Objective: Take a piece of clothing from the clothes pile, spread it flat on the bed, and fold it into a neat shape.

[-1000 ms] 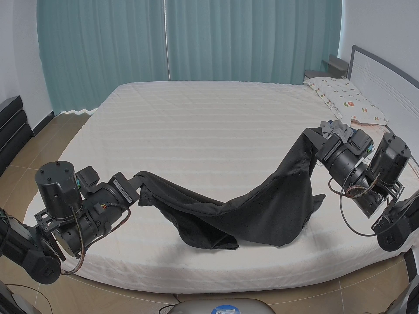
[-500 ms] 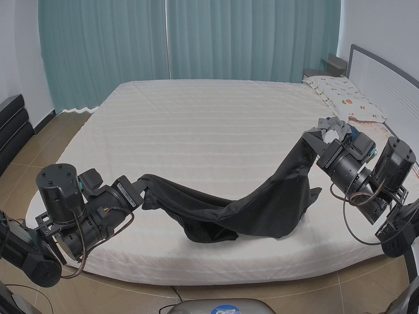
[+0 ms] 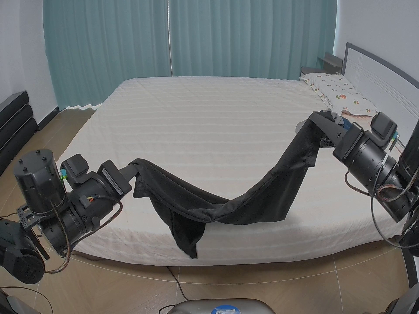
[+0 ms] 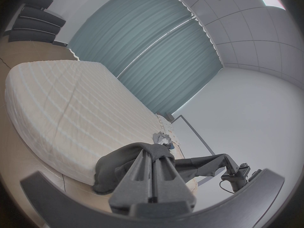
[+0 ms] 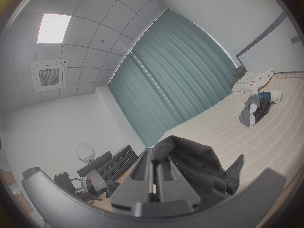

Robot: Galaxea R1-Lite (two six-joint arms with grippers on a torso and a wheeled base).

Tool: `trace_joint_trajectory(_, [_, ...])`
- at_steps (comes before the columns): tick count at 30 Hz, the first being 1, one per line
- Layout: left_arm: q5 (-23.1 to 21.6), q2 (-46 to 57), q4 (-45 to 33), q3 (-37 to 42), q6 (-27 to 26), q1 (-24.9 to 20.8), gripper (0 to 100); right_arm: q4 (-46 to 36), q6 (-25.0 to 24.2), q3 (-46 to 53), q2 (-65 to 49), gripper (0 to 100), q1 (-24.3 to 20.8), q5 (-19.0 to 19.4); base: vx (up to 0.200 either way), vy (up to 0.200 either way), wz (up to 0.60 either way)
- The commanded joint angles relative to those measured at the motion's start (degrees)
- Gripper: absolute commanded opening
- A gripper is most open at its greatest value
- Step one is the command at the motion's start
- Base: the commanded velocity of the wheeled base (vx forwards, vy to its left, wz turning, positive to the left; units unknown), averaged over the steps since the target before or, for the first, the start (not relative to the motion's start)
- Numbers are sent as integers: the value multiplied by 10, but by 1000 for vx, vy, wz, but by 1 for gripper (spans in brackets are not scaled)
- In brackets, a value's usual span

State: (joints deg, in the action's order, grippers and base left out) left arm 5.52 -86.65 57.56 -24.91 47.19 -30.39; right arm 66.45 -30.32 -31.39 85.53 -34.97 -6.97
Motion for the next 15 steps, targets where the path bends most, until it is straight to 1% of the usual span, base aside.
trace_joint_trajectory(1, [0, 61, -56, -68, 1, 13, 0, -113, 10, -91, -106, 0, 2, -22, 0, 0, 0])
trace_joint_trajectory(4, [1, 76, -98, -107, 0, 24, 0, -149, 11, -126, -142, 0, 7, -34, 0, 0, 0])
trace_joint_trajectory(6, [0, 90, -135, -138, 0, 28, 0, -174, 20, -148, -167, 0, 12, -32, 0, 0, 0])
trace_joint_trajectory(8, [-2, 104, -185, -173, 0, 40, 0, -226, 24, -190, -187, 0, 31, -29, 0, 0, 0])
trace_joint_trajectory(9, [-2, 104, -185, -173, 0, 40, 0, -226, 24, -190, -187, 0, 31, -29, 0, 0, 0])
trace_joint_trajectory(10, [-5, 112, -225, -202, 1, 42, 0, -277, 24, -229, -201, 0, 48, -23, 0, 0, 0])
trace_joint_trajectory(11, [-6, 113, -240, -212, 1, 44, 0, -302, 24, -249, -205, 0, 55, -19, 0, 0, 0])
trace_joint_trajectory(13, [-6, 108, -256, -226, 2, 46, 0, -345, 23, -285, -204, 0, 70, -13, 0, 0, 0])
trace_joint_trajectory(15, [-6, 106, -258, -232, 2, 47, 0, -360, 23, -300, -201, 0, 79, -12, 0, 0, 0])
